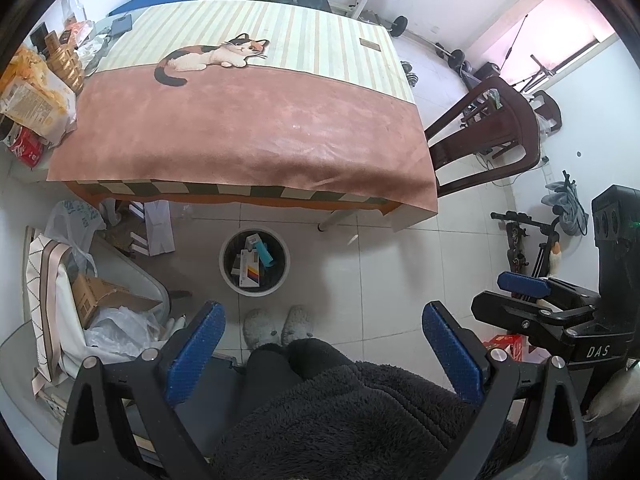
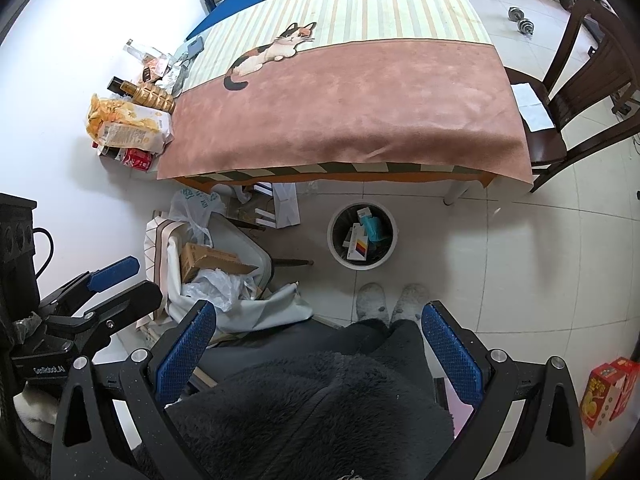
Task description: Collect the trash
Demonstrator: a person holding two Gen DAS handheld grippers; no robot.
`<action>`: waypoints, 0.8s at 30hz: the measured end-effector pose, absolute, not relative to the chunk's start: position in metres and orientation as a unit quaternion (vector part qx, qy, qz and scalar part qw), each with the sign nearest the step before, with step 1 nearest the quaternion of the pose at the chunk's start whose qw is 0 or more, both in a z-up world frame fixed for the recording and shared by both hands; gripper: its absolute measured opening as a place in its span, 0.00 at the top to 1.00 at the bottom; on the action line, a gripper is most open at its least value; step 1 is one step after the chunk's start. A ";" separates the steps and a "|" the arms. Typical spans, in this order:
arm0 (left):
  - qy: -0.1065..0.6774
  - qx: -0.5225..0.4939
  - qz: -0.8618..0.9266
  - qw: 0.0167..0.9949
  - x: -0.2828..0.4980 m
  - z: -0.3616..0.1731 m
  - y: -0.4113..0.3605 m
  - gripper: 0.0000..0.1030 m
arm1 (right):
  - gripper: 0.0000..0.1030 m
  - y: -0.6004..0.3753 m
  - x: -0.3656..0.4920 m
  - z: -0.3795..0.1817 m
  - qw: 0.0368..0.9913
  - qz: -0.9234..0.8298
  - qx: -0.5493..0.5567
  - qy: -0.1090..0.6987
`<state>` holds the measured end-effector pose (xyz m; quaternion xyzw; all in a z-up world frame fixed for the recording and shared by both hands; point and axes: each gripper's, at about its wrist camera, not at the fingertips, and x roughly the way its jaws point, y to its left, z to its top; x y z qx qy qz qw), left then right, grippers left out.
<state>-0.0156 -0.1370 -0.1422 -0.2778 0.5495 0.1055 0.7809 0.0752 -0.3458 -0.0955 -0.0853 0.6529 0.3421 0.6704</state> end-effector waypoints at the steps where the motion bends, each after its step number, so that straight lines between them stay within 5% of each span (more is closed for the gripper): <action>1: 0.549 -0.278 0.105 0.781 -0.015 -0.142 -0.137 0.02 | 0.00 -0.346 0.075 -0.096 0.670 0.342 -0.084 0.653; 24: 0.553 -0.275 0.096 0.780 -0.010 -0.143 -0.140 0.02 | 0.00 -0.349 0.073 -0.095 0.670 0.334 -0.073 0.659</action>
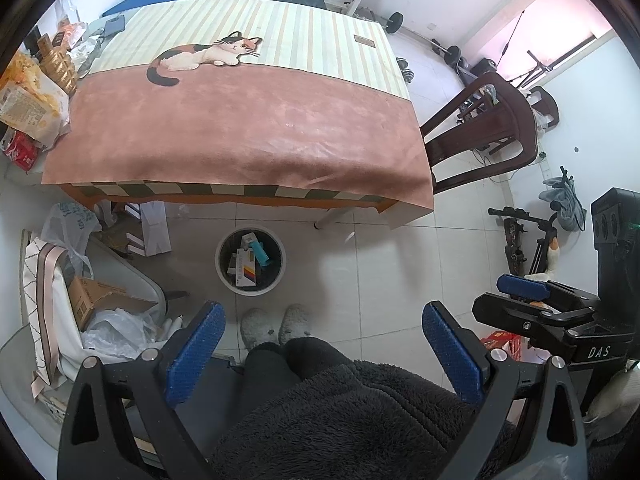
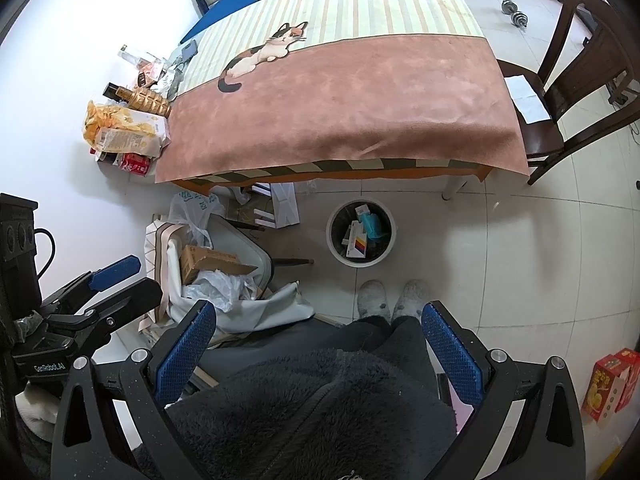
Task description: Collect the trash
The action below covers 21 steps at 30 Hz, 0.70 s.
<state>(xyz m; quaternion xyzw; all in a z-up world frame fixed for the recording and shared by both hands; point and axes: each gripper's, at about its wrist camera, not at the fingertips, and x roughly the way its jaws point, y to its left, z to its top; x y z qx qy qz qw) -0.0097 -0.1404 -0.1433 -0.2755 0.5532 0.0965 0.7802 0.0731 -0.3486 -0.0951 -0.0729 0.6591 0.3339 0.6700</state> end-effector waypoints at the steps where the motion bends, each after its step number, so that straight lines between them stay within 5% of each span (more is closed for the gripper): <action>1: 0.553 -0.276 0.096 0.780 -0.010 -0.144 -0.141 0.02 | 0.00 -0.349 0.073 -0.095 0.670 0.334 -0.072 0.659; 21: 0.550 -0.278 0.096 0.782 -0.008 -0.143 -0.144 0.02 | 0.00 -0.351 0.076 -0.095 0.669 0.335 -0.072 0.659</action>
